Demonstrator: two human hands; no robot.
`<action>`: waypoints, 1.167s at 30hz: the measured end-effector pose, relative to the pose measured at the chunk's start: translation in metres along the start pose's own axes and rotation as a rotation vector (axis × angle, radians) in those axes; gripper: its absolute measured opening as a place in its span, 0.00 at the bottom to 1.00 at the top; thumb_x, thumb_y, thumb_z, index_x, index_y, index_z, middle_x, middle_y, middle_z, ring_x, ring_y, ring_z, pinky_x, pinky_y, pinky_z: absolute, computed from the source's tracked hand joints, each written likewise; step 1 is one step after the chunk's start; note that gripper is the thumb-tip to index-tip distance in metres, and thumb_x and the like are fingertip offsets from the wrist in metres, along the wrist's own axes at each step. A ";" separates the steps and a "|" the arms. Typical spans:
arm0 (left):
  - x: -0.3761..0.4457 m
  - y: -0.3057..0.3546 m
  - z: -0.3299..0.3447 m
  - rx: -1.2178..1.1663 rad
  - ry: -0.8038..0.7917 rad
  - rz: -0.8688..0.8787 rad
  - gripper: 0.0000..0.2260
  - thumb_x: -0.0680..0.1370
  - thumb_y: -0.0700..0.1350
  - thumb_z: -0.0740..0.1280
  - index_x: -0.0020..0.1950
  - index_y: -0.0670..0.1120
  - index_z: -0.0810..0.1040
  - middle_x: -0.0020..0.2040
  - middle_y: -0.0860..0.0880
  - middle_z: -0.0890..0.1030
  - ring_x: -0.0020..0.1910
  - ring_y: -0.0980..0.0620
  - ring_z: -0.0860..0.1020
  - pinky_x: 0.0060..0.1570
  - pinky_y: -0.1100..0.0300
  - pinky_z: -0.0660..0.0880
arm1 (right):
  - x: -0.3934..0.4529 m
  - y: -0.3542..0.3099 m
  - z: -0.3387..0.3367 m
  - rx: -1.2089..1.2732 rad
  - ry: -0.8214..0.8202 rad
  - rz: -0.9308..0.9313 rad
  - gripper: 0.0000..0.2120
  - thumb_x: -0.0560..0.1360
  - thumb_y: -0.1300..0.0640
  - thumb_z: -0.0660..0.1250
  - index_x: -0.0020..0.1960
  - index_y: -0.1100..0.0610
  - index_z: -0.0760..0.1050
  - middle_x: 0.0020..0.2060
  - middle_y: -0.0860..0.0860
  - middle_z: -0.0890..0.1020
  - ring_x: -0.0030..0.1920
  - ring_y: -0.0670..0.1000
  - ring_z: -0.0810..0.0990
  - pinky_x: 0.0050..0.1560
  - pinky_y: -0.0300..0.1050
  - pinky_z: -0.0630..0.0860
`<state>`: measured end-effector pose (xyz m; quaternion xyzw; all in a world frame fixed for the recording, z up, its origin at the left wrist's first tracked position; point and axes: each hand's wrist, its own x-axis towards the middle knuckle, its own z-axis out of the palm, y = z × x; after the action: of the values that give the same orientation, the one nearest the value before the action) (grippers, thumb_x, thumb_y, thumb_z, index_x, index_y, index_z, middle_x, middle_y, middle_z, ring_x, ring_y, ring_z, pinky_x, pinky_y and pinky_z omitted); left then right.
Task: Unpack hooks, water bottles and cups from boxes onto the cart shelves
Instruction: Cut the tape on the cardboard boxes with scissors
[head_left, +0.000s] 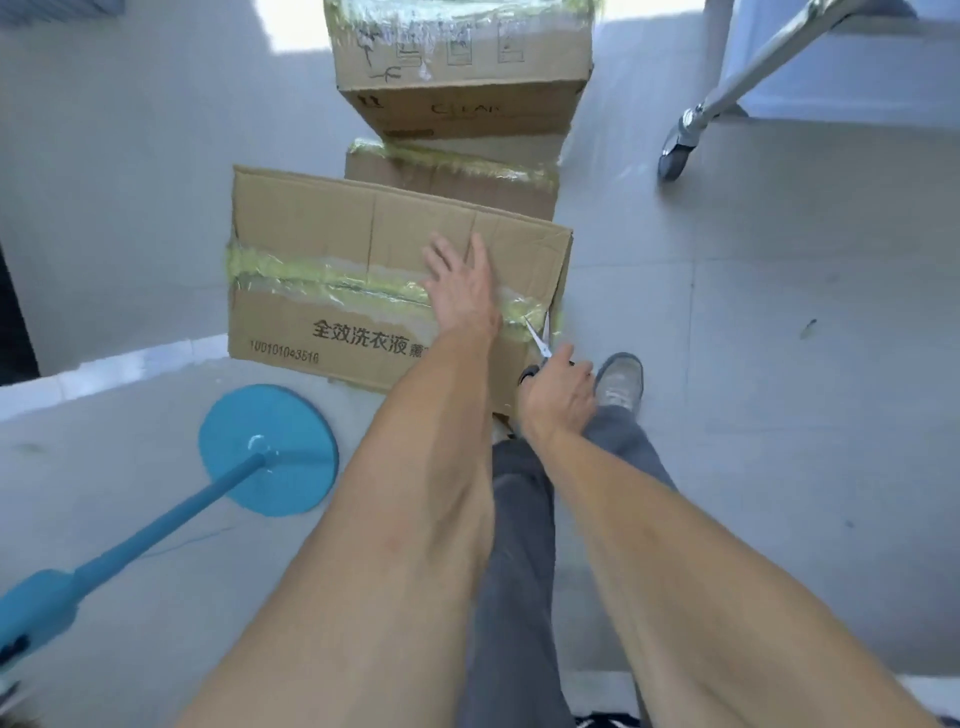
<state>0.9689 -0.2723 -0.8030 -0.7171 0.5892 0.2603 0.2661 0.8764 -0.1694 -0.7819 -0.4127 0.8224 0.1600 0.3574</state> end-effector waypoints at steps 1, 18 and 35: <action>-0.003 0.000 0.004 -0.006 -0.012 -0.002 0.45 0.73 0.34 0.70 0.81 0.48 0.44 0.78 0.31 0.44 0.77 0.32 0.50 0.72 0.41 0.63 | -0.003 0.002 0.004 -0.011 0.002 0.016 0.15 0.78 0.57 0.61 0.64 0.57 0.65 0.55 0.59 0.73 0.55 0.61 0.74 0.49 0.52 0.68; 0.005 -0.034 0.044 0.050 0.148 0.062 0.43 0.75 0.39 0.72 0.80 0.49 0.46 0.78 0.32 0.47 0.78 0.35 0.51 0.73 0.41 0.61 | -0.006 0.015 0.040 -0.011 0.214 0.045 0.14 0.77 0.62 0.63 0.61 0.55 0.67 0.54 0.56 0.73 0.52 0.56 0.72 0.50 0.50 0.65; -0.004 -0.049 0.042 0.109 0.208 0.155 0.29 0.83 0.56 0.58 0.80 0.47 0.53 0.79 0.35 0.51 0.78 0.37 0.54 0.71 0.40 0.61 | 0.005 -0.003 0.029 -0.043 0.216 0.058 0.10 0.79 0.63 0.61 0.59 0.56 0.74 0.52 0.56 0.75 0.49 0.55 0.75 0.49 0.48 0.65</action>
<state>1.0136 -0.2326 -0.8276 -0.6771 0.6805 0.1718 0.2214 0.8896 -0.1575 -0.8061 -0.4111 0.8641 0.1423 0.2531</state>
